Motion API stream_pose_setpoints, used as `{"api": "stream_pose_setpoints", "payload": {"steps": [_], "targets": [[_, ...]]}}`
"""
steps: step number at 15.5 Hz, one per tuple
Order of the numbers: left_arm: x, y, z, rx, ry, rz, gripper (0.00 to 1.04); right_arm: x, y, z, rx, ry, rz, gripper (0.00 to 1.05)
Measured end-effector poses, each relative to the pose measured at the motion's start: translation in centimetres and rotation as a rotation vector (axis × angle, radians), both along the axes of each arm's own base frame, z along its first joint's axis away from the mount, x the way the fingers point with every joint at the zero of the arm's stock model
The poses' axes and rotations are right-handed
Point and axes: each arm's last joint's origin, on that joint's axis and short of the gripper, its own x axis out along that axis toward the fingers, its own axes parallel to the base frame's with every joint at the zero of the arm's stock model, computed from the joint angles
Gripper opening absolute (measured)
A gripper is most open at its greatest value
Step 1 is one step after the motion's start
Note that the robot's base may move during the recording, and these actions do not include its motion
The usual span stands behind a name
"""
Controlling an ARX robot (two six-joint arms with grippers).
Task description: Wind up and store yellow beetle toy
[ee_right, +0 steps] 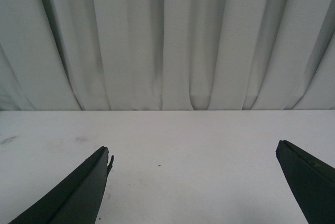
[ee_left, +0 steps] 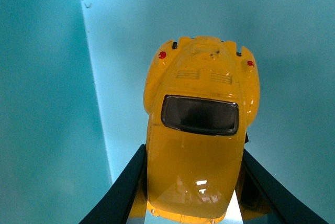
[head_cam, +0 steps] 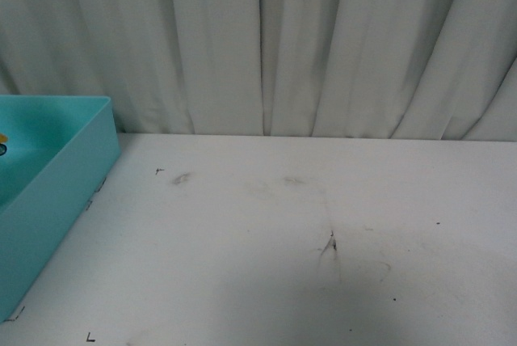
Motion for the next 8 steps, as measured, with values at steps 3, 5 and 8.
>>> {"api": "stream_pose_setpoints", "payload": {"steps": [3,5,8], "targets": [[0.7,-0.6,-1.7,-0.042,0.033,0.026,0.41,0.0,0.0,0.0,0.0,0.0,0.0,0.98],[0.7,-0.3,-2.5,-0.055,0.063,0.058,0.64,0.0,0.0,0.0,0.0,0.0,0.0,0.98],[0.6,0.0,-1.9,-0.113,0.052,0.079,0.98,0.0,0.0,0.0,0.0,0.0,0.0,0.98]]}}
